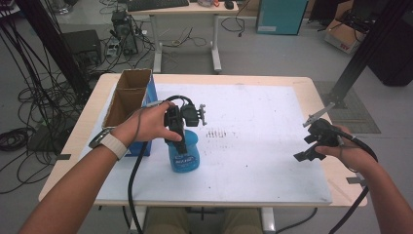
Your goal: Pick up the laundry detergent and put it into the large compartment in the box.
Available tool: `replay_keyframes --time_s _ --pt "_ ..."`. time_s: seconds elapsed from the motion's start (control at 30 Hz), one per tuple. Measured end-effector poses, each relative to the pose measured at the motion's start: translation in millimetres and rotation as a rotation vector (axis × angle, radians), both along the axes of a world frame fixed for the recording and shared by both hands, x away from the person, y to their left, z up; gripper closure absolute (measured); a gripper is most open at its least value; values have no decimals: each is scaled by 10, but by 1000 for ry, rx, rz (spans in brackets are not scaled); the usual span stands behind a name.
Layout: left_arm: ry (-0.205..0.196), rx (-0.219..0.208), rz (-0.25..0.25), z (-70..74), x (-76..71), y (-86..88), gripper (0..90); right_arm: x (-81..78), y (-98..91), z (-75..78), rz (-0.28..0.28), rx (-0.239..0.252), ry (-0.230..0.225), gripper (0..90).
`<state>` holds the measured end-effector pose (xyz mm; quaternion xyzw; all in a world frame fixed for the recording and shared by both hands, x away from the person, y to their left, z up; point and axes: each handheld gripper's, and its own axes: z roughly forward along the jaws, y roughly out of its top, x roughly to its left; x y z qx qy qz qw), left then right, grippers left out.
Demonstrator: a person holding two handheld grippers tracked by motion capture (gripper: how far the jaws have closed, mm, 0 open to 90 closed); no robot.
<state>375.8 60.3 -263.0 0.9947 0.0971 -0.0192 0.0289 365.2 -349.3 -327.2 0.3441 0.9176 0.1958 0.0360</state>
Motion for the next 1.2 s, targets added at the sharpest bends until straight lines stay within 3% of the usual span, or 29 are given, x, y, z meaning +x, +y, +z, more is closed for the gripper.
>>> replay_keyframes --time_s 1.2 --pt "3 1 0 2 5 6 376 -2 -23 23 0 0 -7 111"
